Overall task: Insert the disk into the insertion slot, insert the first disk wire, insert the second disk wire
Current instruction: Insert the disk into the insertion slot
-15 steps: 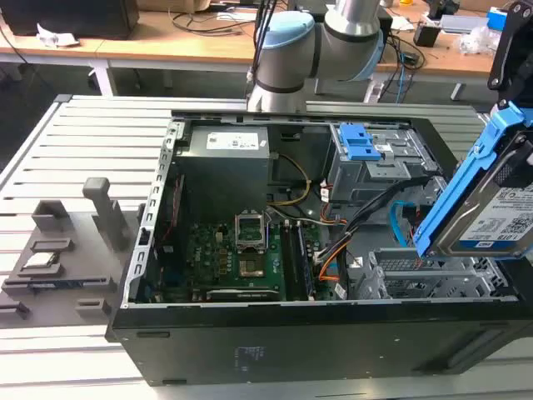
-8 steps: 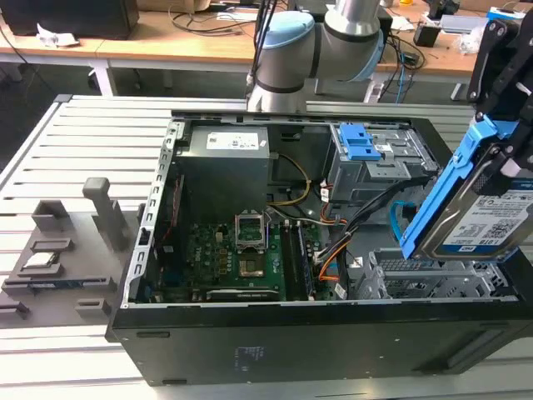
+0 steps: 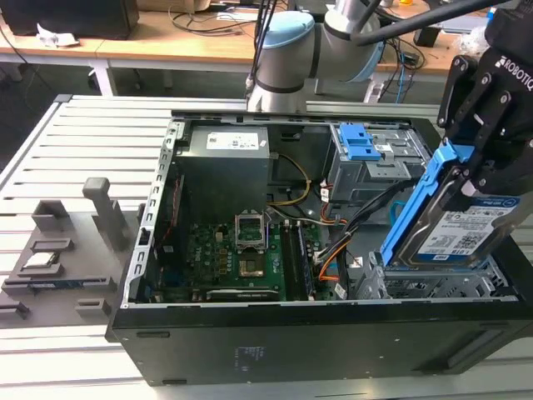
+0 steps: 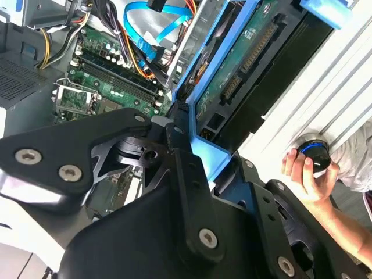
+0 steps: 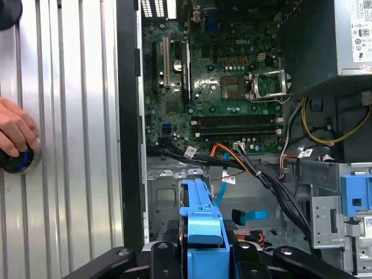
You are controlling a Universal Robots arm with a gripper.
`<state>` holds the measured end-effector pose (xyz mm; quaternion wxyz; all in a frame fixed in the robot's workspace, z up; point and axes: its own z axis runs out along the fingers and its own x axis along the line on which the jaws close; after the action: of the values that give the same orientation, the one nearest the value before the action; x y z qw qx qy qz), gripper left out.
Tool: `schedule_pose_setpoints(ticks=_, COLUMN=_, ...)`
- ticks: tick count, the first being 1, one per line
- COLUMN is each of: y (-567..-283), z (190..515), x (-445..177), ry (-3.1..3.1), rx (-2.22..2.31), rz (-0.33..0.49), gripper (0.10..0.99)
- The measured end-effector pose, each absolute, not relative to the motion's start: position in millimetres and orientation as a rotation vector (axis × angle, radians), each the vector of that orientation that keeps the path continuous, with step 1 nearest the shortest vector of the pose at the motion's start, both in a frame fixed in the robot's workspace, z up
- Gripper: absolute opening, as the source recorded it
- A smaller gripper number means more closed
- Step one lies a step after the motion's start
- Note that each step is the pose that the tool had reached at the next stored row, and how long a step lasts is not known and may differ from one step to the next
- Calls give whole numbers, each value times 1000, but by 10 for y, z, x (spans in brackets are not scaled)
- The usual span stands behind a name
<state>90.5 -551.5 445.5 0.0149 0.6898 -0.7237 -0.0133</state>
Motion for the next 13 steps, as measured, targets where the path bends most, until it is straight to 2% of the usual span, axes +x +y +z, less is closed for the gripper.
schedule_pose_setpoints(ticks=13, y=-5470, z=4224, x=898, ry=-2227, rx=2173, rz=-41, gripper=373)
